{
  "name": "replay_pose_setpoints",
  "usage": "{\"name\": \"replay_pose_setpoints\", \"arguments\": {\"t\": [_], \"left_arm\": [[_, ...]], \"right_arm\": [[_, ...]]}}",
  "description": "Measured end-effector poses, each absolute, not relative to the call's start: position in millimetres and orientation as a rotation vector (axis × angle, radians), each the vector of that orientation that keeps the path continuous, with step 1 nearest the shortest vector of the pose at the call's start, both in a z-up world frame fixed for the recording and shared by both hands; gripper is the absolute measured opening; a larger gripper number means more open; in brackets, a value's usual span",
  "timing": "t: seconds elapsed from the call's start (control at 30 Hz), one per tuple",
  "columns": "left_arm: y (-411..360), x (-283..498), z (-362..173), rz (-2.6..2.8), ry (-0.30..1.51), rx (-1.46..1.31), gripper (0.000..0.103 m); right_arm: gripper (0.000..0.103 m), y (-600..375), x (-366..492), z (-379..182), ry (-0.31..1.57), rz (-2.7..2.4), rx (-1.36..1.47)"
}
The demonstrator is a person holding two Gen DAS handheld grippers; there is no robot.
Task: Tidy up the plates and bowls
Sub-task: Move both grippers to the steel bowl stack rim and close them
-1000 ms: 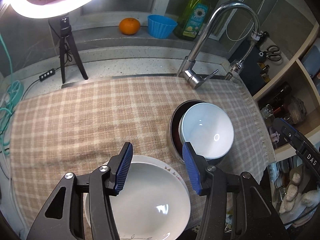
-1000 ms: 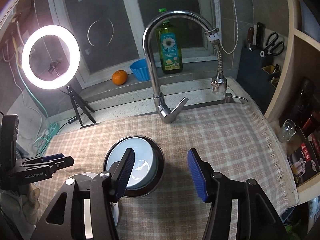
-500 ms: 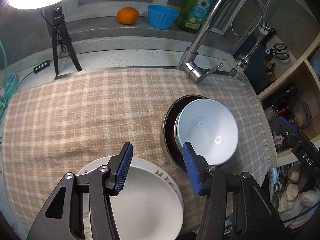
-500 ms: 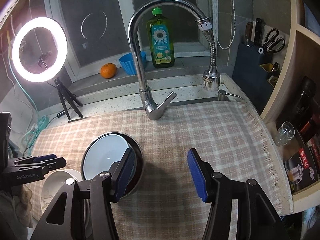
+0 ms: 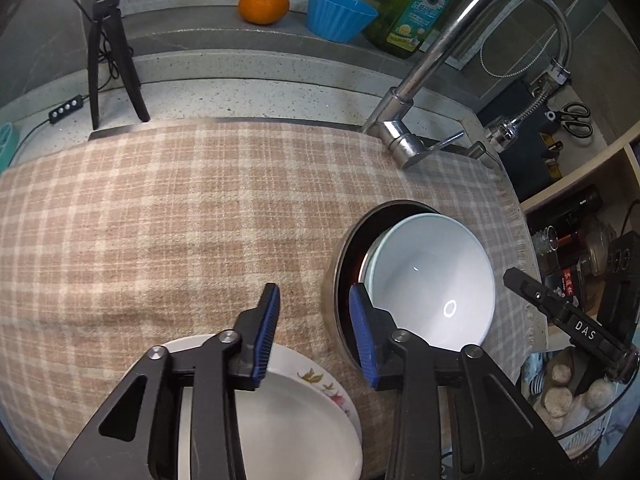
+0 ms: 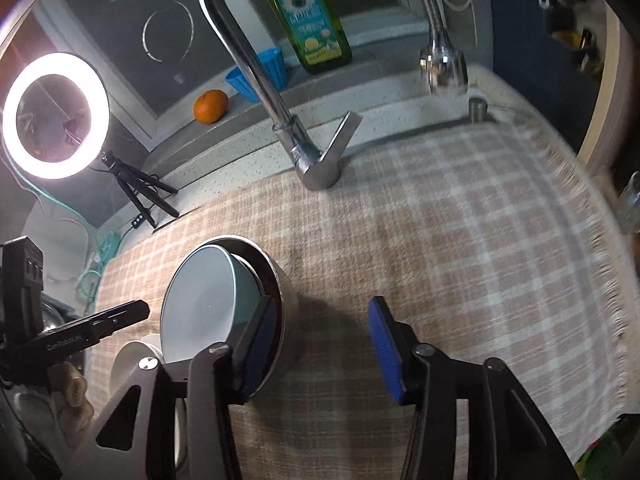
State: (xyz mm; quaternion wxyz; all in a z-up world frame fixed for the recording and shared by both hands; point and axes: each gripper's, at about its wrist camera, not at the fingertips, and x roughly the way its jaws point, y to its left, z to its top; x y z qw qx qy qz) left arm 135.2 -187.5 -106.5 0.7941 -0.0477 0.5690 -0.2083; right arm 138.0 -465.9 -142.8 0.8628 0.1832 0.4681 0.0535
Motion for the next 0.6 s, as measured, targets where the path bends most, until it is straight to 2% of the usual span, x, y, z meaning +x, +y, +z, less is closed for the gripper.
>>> {"name": "replay_pose_setpoints", "arguments": {"t": [0.07, 0.17, 0.27, 0.6], "left_arm": [[-186.1, 139.4, -111.0, -0.458, 1.247, -0.127, 0.025], [-185.1, 141.1, -113.5, -0.459, 1.256, -0.127, 0.025], [-184.5, 141.5, -113.6, -0.459, 1.255, -0.123, 0.025], [-187.9, 147.1, -118.7, -0.461, 1.260, -0.097, 0.025]], "right_arm": [[0.032, -468.9, 142.9, -151.1, 1.010, 0.133, 0.435], [0.030, -471.4, 144.6, -160.8, 1.036, 0.194, 0.543], [0.021, -468.1, 144.1, -162.0, 1.036, 0.215, 0.560], [0.018, -457.2, 149.1, -162.3, 1.055, 0.220, 0.529]]}}
